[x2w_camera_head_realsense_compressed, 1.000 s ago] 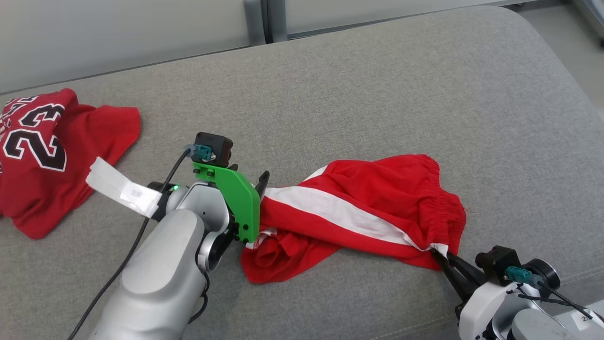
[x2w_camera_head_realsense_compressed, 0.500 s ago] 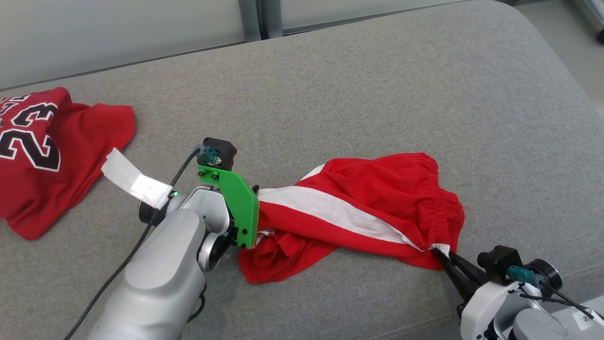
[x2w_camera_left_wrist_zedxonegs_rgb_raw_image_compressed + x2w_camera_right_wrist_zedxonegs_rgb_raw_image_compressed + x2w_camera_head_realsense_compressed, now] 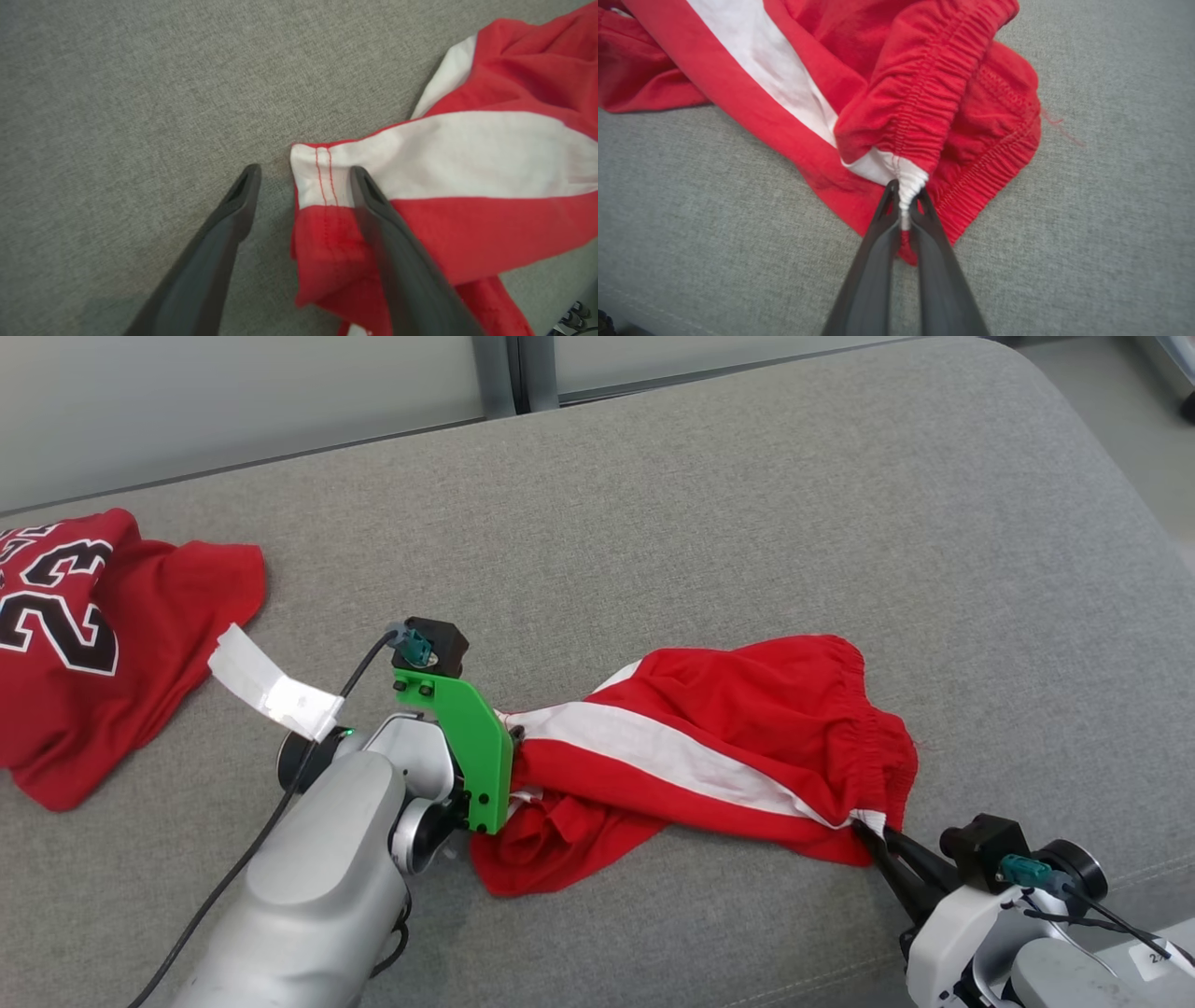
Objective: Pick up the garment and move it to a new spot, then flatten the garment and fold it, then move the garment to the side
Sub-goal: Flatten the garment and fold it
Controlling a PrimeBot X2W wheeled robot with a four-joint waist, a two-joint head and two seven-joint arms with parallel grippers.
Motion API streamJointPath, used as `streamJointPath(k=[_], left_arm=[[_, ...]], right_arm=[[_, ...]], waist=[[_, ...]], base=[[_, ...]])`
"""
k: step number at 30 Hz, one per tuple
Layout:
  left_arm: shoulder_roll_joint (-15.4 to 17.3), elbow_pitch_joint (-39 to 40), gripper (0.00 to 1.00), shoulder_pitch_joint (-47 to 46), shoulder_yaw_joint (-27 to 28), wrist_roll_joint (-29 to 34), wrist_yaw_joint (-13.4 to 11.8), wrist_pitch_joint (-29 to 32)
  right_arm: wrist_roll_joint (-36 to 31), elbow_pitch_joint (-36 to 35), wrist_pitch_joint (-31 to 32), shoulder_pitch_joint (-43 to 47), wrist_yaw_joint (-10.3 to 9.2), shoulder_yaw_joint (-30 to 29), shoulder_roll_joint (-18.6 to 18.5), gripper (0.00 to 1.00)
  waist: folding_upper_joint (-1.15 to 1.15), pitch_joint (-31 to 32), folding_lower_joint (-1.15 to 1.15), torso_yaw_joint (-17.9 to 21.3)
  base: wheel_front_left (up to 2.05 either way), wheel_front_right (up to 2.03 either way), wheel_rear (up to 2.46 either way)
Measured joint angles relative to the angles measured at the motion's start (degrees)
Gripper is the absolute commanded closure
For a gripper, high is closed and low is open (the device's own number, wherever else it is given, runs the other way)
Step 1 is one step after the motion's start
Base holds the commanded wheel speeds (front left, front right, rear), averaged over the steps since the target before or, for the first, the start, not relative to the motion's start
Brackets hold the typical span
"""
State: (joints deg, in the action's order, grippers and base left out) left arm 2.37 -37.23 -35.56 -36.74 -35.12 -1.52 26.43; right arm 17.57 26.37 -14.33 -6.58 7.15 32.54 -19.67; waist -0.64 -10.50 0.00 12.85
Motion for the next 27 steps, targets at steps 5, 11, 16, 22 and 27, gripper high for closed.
streamJointPath(k=[5,11,16,22,27], left_arm=[[0.00,-0.38,0.00,-0.05,0.08,-1.21,0.00,0.33],[-0.01,-0.60,0.00,-0.36,-0.09,-3.48,0.27,0.33],[-0.01,0.69,0.36,-0.38,-1.41,-4.57,1.02,0.14],[-0.02,0.76,1.00,-0.39,-2.72,-5.12,1.09,-0.33],[-0.02,0.52,1.00,-0.44,-3.03,-5.12,1.08,-0.84]], right_arm=[[0.00,0.00,-0.01,-0.01,0.00,0.10,0.04,1.00],[0.01,0.00,-0.01,-0.02,0.00,0.14,0.12,1.00],[0.01,0.00,-0.01,-0.07,0.00,0.22,0.38,1.00],[0.01,0.00,0.00,-0.28,0.00,0.16,0.73,1.00],[0.00,0.00,0.00,-0.30,0.00,-0.19,0.69,1.00]], waist=[[0.00,-0.16,0.00,0.35],[0.00,-0.43,0.00,0.81],[0.00,-0.61,0.00,1.17],[0.00,-0.63,0.00,1.32],[0.00,-0.54,0.00,1.19]], base=[[0.00,0.00,0.00],[0.00,0.00,0.00],[0.00,0.00,0.00],[0.00,0.00,0.00],[0.00,0.00,0.00]])
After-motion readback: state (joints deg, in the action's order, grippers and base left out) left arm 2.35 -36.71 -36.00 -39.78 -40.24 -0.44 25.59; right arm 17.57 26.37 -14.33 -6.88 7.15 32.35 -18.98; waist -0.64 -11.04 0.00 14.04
